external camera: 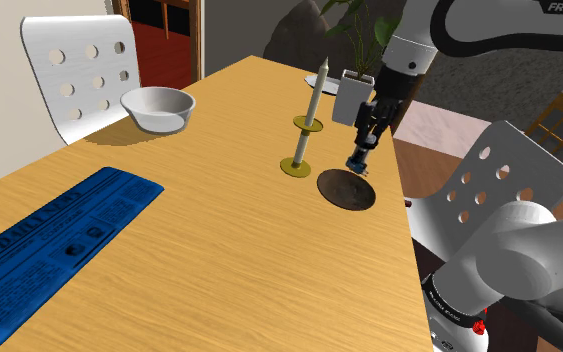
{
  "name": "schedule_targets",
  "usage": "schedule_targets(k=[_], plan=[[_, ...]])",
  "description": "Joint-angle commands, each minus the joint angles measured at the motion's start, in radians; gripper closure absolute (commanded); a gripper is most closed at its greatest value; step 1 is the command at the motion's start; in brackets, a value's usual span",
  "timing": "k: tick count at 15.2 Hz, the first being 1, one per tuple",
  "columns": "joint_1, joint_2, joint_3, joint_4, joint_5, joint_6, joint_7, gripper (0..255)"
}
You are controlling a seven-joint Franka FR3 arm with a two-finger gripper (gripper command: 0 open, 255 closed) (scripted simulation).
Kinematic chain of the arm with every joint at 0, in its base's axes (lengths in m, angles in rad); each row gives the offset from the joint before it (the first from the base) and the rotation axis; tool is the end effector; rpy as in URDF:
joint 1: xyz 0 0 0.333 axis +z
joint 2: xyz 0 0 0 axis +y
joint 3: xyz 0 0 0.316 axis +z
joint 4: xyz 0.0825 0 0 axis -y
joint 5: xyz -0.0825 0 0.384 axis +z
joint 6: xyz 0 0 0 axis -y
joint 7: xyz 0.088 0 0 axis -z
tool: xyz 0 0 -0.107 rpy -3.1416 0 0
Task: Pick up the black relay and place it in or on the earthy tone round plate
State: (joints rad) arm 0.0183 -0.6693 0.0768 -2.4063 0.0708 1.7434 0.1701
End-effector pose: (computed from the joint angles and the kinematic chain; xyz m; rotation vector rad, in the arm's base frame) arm 0.3477 0.0438 0.5426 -3.1148 0.1612 -0.0038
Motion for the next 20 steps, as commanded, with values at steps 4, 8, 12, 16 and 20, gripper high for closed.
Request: schedule_targets(k=[4,8,12,16,20], plan=[[0.001,-0.001,0.003,-0.067,0.003,0.067,-0.001,255],[0.002,0.003,0.006,-0.118,0.005,0.122,-0.003,255],[0.003,0.009,0.008,-0.156,0.007,0.165,-0.004,255],[0.003,0.009,0.008,-0.156,0.007,0.165,-0.004,255],[0.003,0.009,0.008,-0.156,0.007,0.165,-0.004,0]])
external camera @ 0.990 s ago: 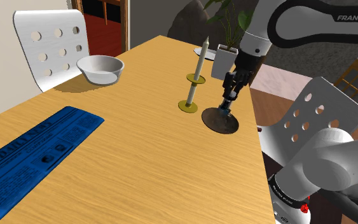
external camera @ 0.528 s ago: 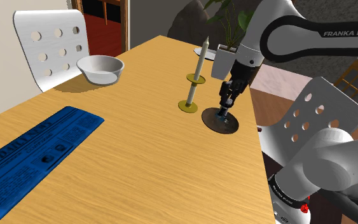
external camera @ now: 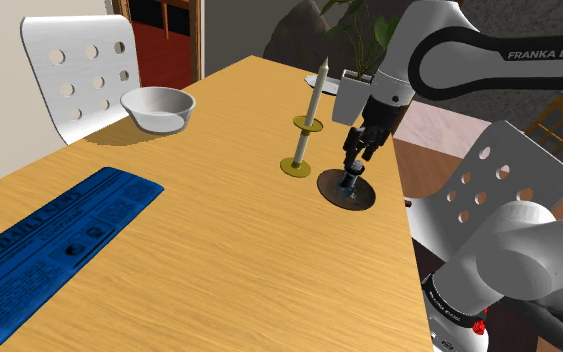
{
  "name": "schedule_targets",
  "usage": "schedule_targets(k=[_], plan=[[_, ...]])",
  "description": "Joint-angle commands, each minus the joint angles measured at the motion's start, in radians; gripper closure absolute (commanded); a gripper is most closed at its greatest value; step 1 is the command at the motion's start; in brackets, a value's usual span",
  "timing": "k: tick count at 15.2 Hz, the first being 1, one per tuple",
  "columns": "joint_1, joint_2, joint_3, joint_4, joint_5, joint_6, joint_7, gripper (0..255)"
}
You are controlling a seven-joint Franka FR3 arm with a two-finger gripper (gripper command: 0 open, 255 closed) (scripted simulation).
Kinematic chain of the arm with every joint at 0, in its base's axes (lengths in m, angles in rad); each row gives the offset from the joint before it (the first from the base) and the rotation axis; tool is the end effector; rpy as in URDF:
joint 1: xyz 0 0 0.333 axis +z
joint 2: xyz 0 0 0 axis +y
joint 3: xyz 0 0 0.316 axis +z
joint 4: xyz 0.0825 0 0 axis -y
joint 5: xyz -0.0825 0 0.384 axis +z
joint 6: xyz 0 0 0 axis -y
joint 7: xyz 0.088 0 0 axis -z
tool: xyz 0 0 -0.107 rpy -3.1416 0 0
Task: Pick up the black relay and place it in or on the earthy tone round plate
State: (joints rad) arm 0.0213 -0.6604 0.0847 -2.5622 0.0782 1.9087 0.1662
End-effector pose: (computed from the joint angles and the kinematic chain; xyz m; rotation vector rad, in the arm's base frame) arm 0.3478 0.0440 0.4791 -3.1149 0.1614 -0.0047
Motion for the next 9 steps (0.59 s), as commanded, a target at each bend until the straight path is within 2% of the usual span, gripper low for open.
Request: schedule_targets(k=[1,5,9], plan=[[0.000,0.000,0.000,0.000,0.000,0.000,0.000,0],[0.000,0.000,0.000,0.000,0.000,0.000,0.000,0],[-0.003,-0.011,-0.008,0.120,-0.007,-0.131,0.001,0]])
